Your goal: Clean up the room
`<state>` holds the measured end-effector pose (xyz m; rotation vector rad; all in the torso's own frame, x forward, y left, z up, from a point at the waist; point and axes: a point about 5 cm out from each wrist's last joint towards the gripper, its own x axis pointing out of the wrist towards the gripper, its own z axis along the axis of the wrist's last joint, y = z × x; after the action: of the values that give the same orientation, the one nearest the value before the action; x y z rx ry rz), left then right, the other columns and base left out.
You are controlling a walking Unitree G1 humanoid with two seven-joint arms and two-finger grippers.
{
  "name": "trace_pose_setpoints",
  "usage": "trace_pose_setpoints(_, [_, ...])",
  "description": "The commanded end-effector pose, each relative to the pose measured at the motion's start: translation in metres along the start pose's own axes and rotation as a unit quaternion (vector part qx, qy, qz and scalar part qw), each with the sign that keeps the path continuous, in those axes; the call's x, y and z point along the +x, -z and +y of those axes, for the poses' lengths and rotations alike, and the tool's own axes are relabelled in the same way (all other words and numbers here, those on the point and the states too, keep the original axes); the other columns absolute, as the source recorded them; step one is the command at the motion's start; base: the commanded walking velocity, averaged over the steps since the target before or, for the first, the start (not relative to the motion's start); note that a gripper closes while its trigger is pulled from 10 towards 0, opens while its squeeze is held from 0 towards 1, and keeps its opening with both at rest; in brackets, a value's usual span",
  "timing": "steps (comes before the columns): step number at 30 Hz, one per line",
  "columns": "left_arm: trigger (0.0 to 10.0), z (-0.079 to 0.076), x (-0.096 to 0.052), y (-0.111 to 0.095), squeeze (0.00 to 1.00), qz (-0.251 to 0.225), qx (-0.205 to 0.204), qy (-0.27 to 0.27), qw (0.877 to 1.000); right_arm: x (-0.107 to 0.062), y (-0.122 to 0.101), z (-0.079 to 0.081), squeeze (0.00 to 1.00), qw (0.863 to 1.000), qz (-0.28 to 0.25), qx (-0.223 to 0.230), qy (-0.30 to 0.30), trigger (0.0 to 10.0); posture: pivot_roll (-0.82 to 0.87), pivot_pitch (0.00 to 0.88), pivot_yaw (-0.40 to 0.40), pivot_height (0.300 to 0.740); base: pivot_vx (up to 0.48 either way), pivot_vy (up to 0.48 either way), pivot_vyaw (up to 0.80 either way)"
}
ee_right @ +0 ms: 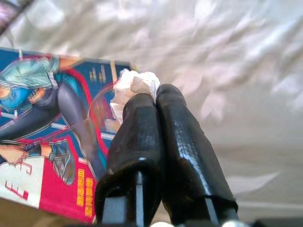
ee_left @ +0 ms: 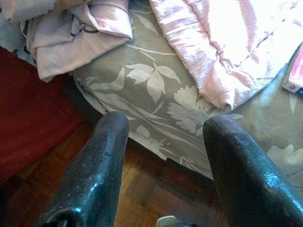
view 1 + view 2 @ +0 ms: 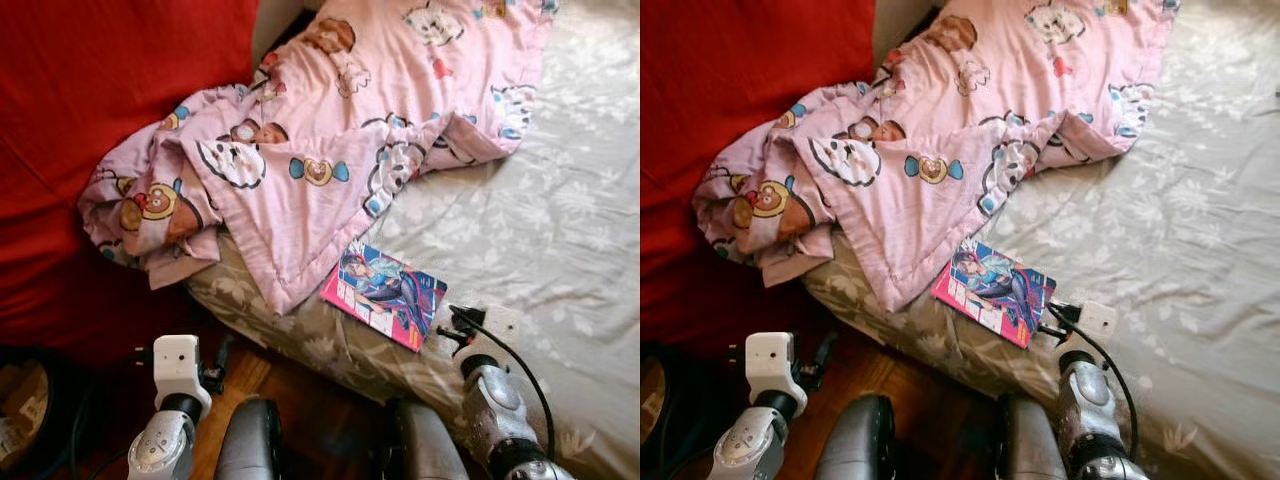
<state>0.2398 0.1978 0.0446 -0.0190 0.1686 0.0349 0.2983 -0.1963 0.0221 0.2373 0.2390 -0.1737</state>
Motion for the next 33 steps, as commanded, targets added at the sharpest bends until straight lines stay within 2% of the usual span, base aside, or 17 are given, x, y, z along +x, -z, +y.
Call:
trace_pose_setpoints(1, [10.0,0.005,-0.004,0.012,0.00,0.020,0.000,-0.016,1.000,-0.007,0.008,0.001,0.00,1.000,0.002,-0.017,-0.010,0.5,0.02,0.140,0.002,0.635,0.000,0.000,0.00])
trace_pose_setpoints(3, [10.0,0.005,-0.004,0.014,0.00,0.022,-0.002,-0.018,1.000,-0.009,0.008,0.002,0.00,1.000,-0.001,-0.021,-0.014,0.5,0.02,0.140,0.002,0.635,0.000,0.000,0.00])
trace_pose_setpoints(4, [10.0,0.005,-0.003,0.018,0.00,0.029,-0.007,-0.021,0.999,-0.013,0.012,0.002,0.00,0.999,0.003,-0.027,-0.032,10.0,0.01,0.129,-0.001,0.635,0.000,0.000,0.00])
trace_pose_setpoints(7, [10.0,0.005,-0.001,0.024,0.00,0.035,-0.013,-0.025,0.999,-0.016,0.019,-0.002,0.00,0.998,0.017,-0.042,-0.036,10.0,0.01,0.111,-0.002,0.635,0.000,0.000,0.00])
trace_pose_setpoints(9, [10.0,0.006,0.002,0.032,0.00,0.049,-0.016,-0.030,0.998,-0.019,0.025,-0.008,0.00,0.999,0.030,-0.032,-0.027,10.0,0.01,0.078,-0.001,0.635,0.000,0.000,0.00])
trace_pose_setpoints(16, [10.0,0.014,0.008,0.048,0.00,0.082,-0.026,-0.047,0.995,-0.022,0.041,-0.013,0.00,0.995,0.084,-0.050,-0.013,10.0,0.00,0.000,-0.001,0.675,0.000,0.000,0.00])
trace_pose_setpoints(19, [10.0,0.017,0.009,0.057,0.00,0.102,-0.023,-0.051,0.993,-0.024,0.048,-0.017,0.00,0.992,0.110,-0.056,-0.004,10.0,0.00,0.000,-0.002,0.690,0.000,0.000,0.00])
trace_pose_setpoints(24, [10.0,0.022,0.003,0.074,0.00,0.144,-0.024,-0.064,0.987,-0.030,0.060,-0.024,0.00,0.987,0.149,-0.057,0.012,10.0,0.01,0.000,-0.010,0.720,0.000,0.000,0.00])
trace_pose_setpoints(27, [10.0,0.025,-0.003,0.086,0.00,0.174,-0.032,-0.077,0.981,-0.033,0.066,-0.027,0.00,0.983,0.170,-0.073,0.010,10.0,0.01,0.000,-0.027,0.740,0.000,0.000,0.00])
trace_pose_setpoints(33, [10.0,0.023,-0.014,0.103,0.00,0.223,-0.035,-0.088,0.970,-0.042,0.076,-0.040,0.00,0.972,0.213,-0.097,0.016,10.0,0.01,0.000,-0.069,0.740,0.000,0.000,0.00])
